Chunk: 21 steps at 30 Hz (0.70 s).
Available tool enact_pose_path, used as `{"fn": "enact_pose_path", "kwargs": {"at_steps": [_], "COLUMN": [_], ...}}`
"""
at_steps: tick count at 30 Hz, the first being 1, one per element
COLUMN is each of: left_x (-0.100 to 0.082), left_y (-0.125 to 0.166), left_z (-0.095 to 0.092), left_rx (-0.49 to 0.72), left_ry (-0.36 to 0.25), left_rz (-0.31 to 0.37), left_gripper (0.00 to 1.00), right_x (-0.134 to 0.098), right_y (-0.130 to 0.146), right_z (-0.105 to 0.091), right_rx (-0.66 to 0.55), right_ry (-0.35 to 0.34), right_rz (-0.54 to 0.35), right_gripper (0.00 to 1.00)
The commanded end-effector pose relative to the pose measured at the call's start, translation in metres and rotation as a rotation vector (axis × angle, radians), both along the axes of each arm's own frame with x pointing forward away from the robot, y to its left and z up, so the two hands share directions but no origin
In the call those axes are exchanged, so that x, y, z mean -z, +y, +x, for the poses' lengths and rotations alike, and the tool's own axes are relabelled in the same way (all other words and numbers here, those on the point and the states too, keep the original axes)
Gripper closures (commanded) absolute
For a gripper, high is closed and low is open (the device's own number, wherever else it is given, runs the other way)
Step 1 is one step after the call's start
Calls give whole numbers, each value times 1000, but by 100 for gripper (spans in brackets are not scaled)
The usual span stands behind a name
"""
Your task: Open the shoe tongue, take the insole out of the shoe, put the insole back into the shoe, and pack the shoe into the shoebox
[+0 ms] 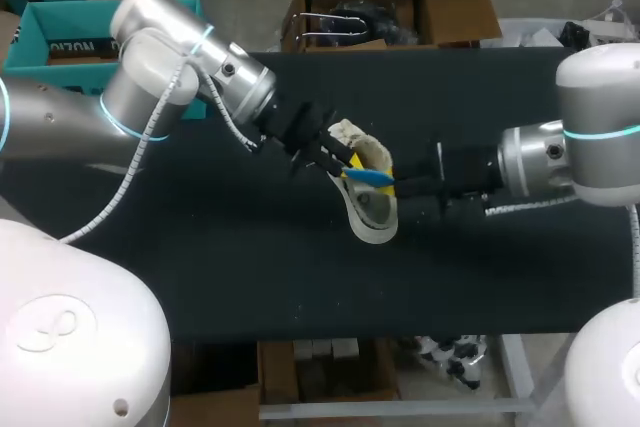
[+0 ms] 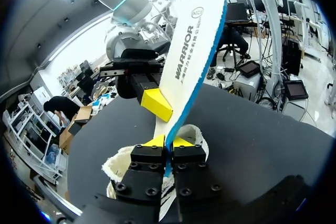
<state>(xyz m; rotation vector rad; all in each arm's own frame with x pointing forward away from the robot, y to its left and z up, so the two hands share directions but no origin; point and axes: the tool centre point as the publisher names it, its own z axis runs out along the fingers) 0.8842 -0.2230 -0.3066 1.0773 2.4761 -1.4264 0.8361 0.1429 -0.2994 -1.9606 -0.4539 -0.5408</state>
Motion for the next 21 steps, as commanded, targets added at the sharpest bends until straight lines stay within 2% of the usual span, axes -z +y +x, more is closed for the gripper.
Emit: {"fn": "enact_pose_path", "kwargs": {"at_steps": [1, 8, 13, 21], "left_x": [4, 2, -1, 18], "left_y": [-4, 2, 4, -1], "left_z": [9, 11, 11, 24], "left_rx": [11, 5, 10, 18], "left_ry": [13, 13, 9, 47], "left_rz": [8, 14, 18, 60], "left_gripper": [100, 100, 100, 100], "right_x": [9, 14, 11, 27], "right_y": [4, 5, 10, 11], "right_z": [7, 16, 17, 28], "right_rx": [-8, -5, -7, -7], "right_ry": [9, 11, 4, 15], "right_rz": [16, 46, 30, 19], "right_gripper": [100, 100, 100, 100]}}
